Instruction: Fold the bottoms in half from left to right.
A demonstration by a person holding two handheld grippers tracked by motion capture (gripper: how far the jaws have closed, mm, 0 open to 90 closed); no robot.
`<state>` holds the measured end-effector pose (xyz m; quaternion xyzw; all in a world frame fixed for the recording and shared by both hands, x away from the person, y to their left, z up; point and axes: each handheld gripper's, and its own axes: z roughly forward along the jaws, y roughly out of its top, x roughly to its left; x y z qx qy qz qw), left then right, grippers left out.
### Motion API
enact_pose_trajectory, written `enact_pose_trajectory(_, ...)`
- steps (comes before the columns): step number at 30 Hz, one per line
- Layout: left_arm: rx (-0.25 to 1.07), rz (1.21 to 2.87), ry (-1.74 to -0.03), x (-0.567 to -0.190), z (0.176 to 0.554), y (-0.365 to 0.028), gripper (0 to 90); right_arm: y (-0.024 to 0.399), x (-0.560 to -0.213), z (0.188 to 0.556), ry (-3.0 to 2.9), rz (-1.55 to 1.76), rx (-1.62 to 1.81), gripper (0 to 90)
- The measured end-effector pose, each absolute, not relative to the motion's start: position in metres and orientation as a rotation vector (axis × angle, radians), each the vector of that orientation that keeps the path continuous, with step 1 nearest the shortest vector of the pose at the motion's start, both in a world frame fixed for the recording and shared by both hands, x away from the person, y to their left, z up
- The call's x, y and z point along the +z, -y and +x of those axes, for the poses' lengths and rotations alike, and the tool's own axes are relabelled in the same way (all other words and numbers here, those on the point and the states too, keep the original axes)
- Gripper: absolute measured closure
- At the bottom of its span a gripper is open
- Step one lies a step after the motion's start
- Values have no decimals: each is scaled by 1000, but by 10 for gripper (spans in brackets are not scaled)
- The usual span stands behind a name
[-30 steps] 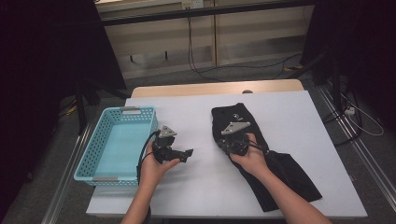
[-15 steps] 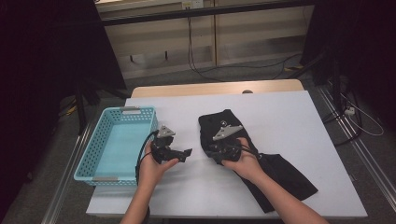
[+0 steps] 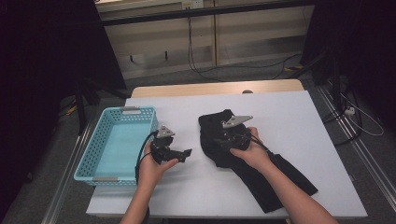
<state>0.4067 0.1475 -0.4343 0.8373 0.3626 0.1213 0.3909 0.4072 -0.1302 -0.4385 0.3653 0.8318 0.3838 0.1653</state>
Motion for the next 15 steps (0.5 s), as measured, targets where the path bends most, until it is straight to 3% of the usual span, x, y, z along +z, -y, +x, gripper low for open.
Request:
enact_pose_trajectory(4,308,2121,-930,-436,407,-147,70,125,-449,411,-2375,1032,1017,474)
enact_pose_trajectory(6,303,2134,-921,-436,407,-147,70,124,-452,413,-2370,1038,1000,594)
enact_pose_trajectory(7,303,2134,-921,-436,407,-147,70,124,-452,413,-2370,1038,1000,594)
enact_pose_trajectory(8,304,2135,-921,-436,407,-147,70,126,-452,414,-2360,1042,1006,670)
enact_pose_trajectory(9,301,2124,-929,-436,407,-147,70,130,-451,416,-2350,1070,1032,846)
enact_pose_trajectory(15,305,2127,-928,-435,408,-150,70,149,-434,425,-2247,1113,1094,884)
